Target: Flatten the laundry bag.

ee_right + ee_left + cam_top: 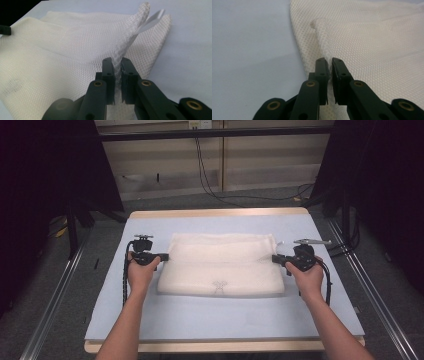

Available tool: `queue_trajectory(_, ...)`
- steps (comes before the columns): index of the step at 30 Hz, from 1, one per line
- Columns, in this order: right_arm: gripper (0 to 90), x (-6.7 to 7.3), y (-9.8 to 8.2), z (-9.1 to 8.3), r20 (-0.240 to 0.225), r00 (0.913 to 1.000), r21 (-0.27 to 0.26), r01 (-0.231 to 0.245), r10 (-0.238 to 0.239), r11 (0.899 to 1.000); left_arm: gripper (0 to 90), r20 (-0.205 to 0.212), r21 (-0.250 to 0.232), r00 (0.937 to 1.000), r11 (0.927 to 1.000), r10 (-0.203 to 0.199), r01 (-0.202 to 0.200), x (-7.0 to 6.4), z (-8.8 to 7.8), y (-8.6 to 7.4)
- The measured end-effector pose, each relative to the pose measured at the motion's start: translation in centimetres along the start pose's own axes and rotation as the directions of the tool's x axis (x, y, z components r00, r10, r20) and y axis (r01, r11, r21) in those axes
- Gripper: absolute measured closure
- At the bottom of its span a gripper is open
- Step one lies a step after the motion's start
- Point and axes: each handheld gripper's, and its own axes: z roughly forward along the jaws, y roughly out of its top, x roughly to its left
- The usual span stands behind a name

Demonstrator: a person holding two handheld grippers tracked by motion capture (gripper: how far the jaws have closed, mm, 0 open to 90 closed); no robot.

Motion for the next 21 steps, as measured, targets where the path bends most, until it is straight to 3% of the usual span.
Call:
queue_trajectory(5,83.1,0.9,0.0,-1.3,-0.038,0.9986,-0.03,0.036,-0.037,0.999,84.5,0.026,-0.041,0.9994,0.9989,0.023,-0.022,-0.6,-1.9,-0.3)
queue_trajectory(11,83.2,1.4,-0.4,-2.9,-0.066,0.9952,-0.053,0.069,-0.072,0.996,84.5,0.079,-0.083,0.9967,0.9965,0.018,-0.011,-0.6,-3.7,-1.2)
queue_trajectory(12,83.2,1.5,-0.6,-3.1,-0.069,0.9952,-0.051,0.066,-0.069,0.997,84.5,0.096,-0.092,0.9954,0.9957,0.002,0.007,-0.7,-3.9,-1.3)
queue_trajectory(16,83.3,1.4,-1.6,-4.1,-0.09,0.9925,-0.048,0.078,-0.082,0.996,85.1,0.122,-0.078,0.9926,0.9969,0.003,0.006,-0.5,-4.8,-2.0)
queue_trajectory(21,83.5,1.1,-2.9,-5.2,-0.134,0.9897,-0.034,0.046,-0.05,0.998,85.4,0.144,-0.058,0.9895,0.9983,0.009,0.0,-0.6,-5.3,-3.0)
